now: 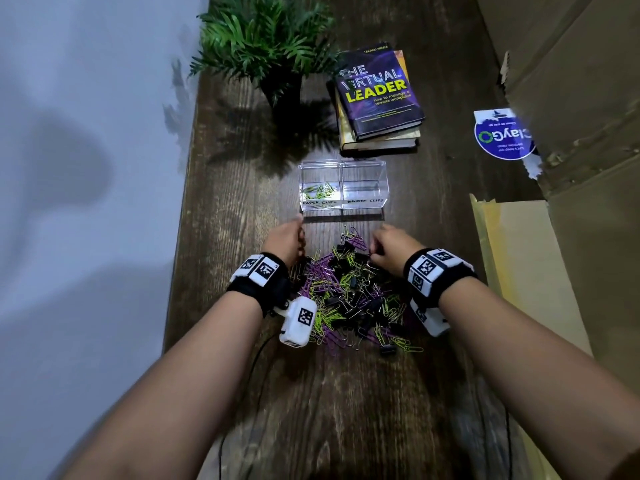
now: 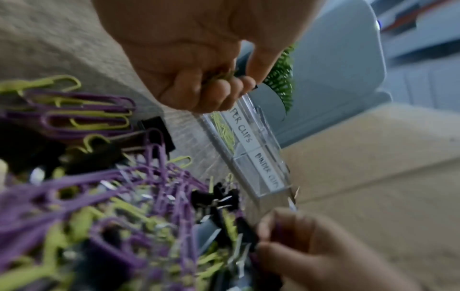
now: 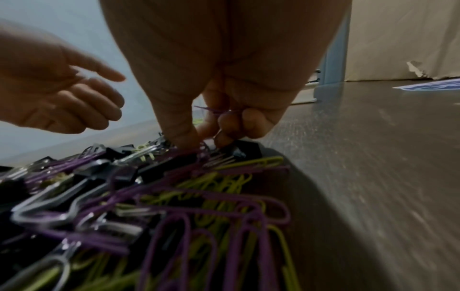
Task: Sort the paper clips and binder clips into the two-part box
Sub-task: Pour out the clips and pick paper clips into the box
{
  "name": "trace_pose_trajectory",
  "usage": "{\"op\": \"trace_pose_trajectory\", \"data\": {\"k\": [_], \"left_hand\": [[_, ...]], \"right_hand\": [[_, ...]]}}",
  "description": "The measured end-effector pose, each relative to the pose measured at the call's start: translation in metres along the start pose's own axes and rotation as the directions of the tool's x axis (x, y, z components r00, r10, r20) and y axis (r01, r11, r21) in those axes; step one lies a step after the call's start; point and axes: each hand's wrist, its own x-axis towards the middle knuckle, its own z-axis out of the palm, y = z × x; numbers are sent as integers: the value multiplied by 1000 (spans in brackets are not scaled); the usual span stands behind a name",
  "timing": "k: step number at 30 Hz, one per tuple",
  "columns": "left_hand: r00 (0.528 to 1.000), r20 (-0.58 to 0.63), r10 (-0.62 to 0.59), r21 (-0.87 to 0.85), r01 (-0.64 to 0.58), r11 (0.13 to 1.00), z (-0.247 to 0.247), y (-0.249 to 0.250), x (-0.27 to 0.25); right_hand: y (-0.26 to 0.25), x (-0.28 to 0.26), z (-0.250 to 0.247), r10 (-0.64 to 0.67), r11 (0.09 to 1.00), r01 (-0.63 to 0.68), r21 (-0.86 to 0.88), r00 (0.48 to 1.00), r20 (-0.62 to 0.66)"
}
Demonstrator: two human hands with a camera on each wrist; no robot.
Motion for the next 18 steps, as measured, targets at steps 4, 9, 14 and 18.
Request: {"op": "trace_pose_trajectory", "data": {"k": [4,9,14,18], "left_hand": [[983,-13,181,617,-135,775,2,-11,-1],[960,120,254,852,-231,470,8,-20,-17],[944,174,280,883,-276,381,22,-23,-20],[954,195,227,886,-270,377,25,-20,-17]], "right_hand": [[6,-6,-8,92,971,-79,226,995,-48],[7,-12,-18,238,800,-184,572,971,-22],[-10,-12,-10,216,710,-226,666,971,100],[-25,-10,6,174,880,-180,440,983,55]]}}
